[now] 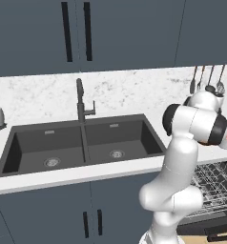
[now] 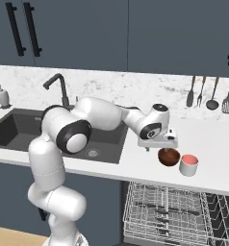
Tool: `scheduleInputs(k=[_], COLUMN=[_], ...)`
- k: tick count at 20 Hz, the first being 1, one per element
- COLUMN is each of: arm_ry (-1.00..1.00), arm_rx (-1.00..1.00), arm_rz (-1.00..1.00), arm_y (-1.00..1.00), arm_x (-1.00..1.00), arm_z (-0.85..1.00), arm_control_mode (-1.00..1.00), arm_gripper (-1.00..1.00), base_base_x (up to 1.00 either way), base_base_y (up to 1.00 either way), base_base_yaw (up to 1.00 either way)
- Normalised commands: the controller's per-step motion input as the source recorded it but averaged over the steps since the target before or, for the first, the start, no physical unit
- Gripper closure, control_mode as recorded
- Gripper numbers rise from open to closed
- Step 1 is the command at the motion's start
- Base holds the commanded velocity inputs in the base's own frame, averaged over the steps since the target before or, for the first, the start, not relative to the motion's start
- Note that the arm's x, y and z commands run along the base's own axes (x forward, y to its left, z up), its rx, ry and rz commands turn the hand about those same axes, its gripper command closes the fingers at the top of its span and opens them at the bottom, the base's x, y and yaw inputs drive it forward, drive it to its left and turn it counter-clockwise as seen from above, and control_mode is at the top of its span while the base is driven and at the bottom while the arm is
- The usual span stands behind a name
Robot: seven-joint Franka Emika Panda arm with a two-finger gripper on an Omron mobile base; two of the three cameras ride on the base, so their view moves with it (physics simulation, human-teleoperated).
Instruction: Pick up the cup and bowl from the counter, place them in the dishwasher, and close the dishwasher door.
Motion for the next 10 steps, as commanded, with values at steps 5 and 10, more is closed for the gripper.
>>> scheduleInputs(k=[5, 10], arm_ry=[0.0, 0.01], arm_rx=[0.0, 0.01], arm_rz=[0.0, 0.0], arm_y=[-0.08, -0.23], arm_x=[0.25, 0.24], arm_z=[0.0, 0.0], arm_control_mode=[-1.0, -1.0], arm_gripper=[-1.0, -1.0], base_base_x=[0.0, 0.0], base_base_y=[0.0, 0.0], base_base_yaw=[0.0, 0.0])
